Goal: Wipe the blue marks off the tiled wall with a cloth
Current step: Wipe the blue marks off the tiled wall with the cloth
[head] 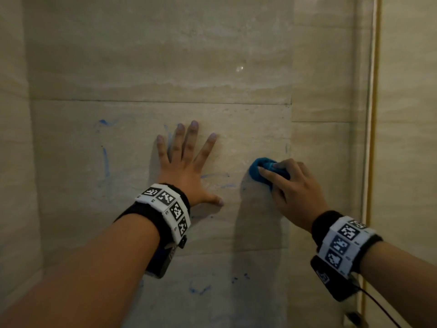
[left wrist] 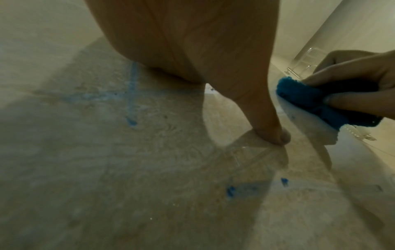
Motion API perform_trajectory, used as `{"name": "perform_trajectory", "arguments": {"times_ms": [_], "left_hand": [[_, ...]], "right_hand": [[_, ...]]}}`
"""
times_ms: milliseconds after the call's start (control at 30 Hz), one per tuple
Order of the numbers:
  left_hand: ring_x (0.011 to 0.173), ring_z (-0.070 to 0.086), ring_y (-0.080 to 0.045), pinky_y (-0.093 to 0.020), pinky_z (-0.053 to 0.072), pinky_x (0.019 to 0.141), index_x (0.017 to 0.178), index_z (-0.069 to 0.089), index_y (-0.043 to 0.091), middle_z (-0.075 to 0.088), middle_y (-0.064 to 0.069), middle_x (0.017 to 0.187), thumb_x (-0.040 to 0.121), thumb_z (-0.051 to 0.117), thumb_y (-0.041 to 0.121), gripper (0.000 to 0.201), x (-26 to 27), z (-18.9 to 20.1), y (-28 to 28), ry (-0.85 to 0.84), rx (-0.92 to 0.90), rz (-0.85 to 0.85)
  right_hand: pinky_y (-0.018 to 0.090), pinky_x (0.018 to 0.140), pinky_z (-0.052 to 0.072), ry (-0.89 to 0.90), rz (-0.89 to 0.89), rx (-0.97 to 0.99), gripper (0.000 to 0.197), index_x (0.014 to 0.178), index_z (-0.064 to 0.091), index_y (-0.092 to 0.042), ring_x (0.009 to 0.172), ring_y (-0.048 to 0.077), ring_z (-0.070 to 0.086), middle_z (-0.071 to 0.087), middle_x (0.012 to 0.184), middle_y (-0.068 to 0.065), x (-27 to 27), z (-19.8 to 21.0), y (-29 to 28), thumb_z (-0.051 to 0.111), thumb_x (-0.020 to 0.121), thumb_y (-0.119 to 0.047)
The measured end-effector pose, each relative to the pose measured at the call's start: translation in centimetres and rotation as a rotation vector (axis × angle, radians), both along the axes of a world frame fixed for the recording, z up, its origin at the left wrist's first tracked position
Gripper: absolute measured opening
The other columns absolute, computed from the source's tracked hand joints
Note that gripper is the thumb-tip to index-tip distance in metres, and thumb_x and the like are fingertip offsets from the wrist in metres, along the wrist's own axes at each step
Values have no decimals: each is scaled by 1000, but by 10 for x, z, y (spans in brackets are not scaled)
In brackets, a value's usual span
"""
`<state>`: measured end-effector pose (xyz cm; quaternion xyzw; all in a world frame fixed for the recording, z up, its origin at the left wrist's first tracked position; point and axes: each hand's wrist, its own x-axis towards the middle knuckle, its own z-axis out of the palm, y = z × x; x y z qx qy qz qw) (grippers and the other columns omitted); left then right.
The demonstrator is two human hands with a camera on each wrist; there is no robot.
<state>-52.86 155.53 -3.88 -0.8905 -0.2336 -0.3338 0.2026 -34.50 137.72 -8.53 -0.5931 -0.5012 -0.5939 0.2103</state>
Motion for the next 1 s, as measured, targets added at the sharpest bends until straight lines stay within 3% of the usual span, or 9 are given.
{"name": "perform_trajectory", "arguments": {"times_ms": [167,333,400,500,700,767,900,1000], "left_hand": [[129,-47,-31,-61,-24,105,129,-48,35,-58,-3,134,48,52,93,141,1,-1,1,-6,11,-1],[128,-48,-30,-61,-22,106,128,-49,35,-59,-3,134,48,52,93,141,1,-2,0,-6,7,14],[129,-47,-31,-62,-21,107,128,-49,35,-58,-3,134,49,52,93,141,0,-2,-1,-1,7,23],[129,-47,-31,-65,-20,106,131,-47,33,-59,-5,133,52,52,91,140,2,-3,-5,-5,8,55],[135,-39,-28,-64,-19,106,139,-35,34,-46,-4,145,62,43,90,124,4,-25,-16,-51,87,-85],[136,-39,-26,-65,-18,107,137,-40,34,-48,-2,144,60,43,91,127,5,-30,-15,-16,46,-60],[132,-44,-25,-68,-17,105,130,-48,33,-54,-1,139,54,47,93,135,7,-31,-7,40,11,-26],[126,-50,-25,-67,-22,102,128,-49,32,-56,-1,136,52,49,93,138,10,-33,-8,45,-4,-9]], "right_hand": [[42,67,50,-26,13,57,34,106,71,-11,76,37,54,58,97,19,0,8,3,42,87,-13],[43,68,49,1,19,179,34,107,71,-11,77,38,54,57,95,20,-4,41,11,51,81,-3],[42,67,49,29,37,196,35,107,71,-11,75,38,53,57,95,20,-8,44,15,46,83,-5],[40,64,47,26,15,164,39,111,69,-12,74,36,50,54,98,19,-7,28,15,40,86,-9],[41,66,46,5,-9,22,38,117,66,-17,78,31,42,37,104,9,-1,-8,13,56,82,-4],[41,67,45,3,6,6,37,116,66,-16,78,30,40,37,104,9,-3,-13,12,56,83,-4],[40,63,46,-16,13,17,35,116,66,-15,75,32,44,43,101,12,-6,-2,13,43,89,-9],[41,63,47,10,17,84,35,116,65,-13,75,36,48,50,98,18,-10,19,19,50,87,-3]]}}
